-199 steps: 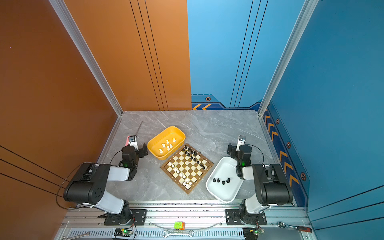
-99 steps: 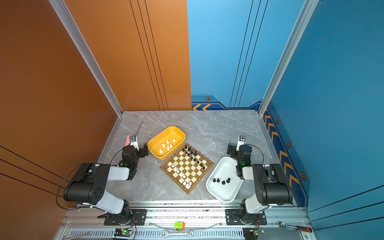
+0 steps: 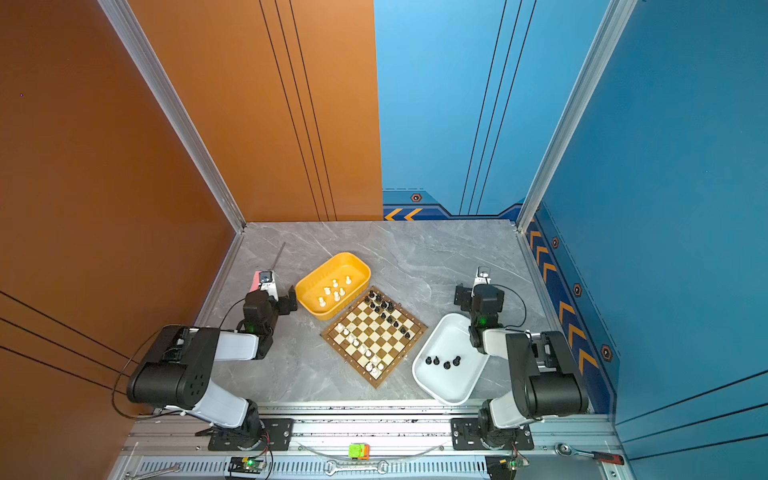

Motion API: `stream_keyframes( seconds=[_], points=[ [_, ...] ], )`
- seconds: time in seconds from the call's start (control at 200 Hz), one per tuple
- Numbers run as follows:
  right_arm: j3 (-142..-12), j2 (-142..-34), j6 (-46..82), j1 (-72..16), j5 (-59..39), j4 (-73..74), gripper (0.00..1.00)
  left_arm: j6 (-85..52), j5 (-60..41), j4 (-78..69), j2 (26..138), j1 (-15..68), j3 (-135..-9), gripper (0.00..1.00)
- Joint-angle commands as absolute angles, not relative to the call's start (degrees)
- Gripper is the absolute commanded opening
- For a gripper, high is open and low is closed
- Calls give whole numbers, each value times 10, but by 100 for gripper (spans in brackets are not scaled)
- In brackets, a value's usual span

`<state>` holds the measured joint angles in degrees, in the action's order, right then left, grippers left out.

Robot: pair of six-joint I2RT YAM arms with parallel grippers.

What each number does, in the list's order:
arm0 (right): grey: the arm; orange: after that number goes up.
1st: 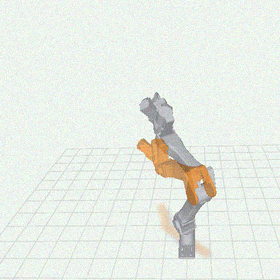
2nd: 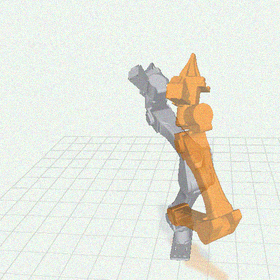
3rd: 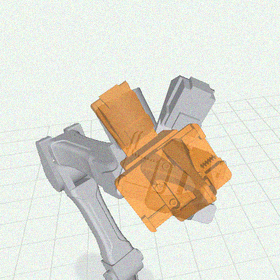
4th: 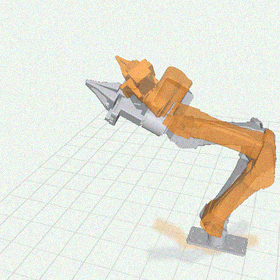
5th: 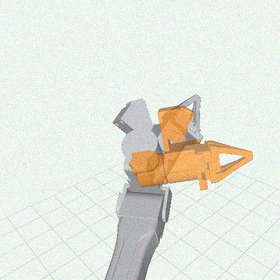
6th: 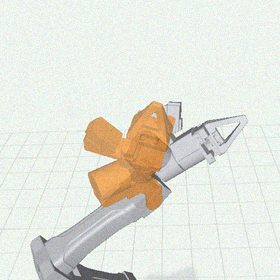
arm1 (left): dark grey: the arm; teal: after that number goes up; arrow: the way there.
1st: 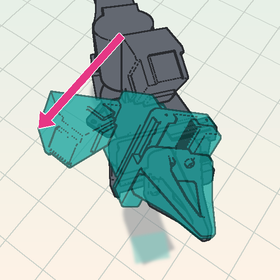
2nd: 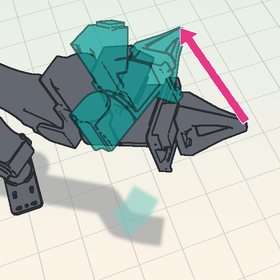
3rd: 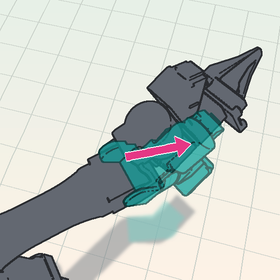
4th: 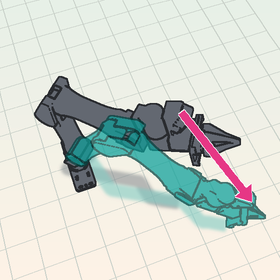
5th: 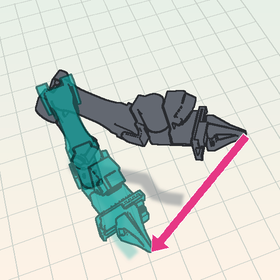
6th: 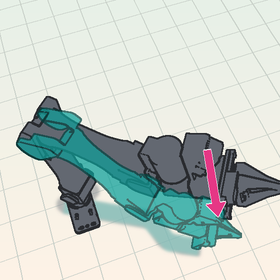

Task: Set up the chess pieces on the board
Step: 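Move the left gripper over the chessboard while the right gripper reaches over the white tray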

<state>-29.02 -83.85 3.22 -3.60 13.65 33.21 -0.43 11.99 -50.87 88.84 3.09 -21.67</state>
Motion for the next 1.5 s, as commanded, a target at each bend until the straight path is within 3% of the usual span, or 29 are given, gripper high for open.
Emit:
stream_keyframes(
  seconds=[0.0,0.135,0.295,0.526,0.761,1.001,1.497],
  points=[
    [-423,-790,68,-39,231,71,100,9,134,-407,856,38,-269,98],
    [-543,-773,116,-42,259,-138,100,16,133,-270,810,42,-334,98],
    [-547,-716,127,-55,248,-195,100,-1,134,-178,743,66,-381,98],
    [-555,-637,204,-82,163,-336,83,-73,115,40,671,155,-468,98],
    [-541,-617,345,-181,173,-498,73,-87,119,40,599,287,-464,98],
    [-499,-577,473,-238,133,-562,59,-59,87,67,633,365,-523,98],
    [-452,-549,586,-291,146,-612,57,-38,54,50,693,429,-562,98]
  ],
)
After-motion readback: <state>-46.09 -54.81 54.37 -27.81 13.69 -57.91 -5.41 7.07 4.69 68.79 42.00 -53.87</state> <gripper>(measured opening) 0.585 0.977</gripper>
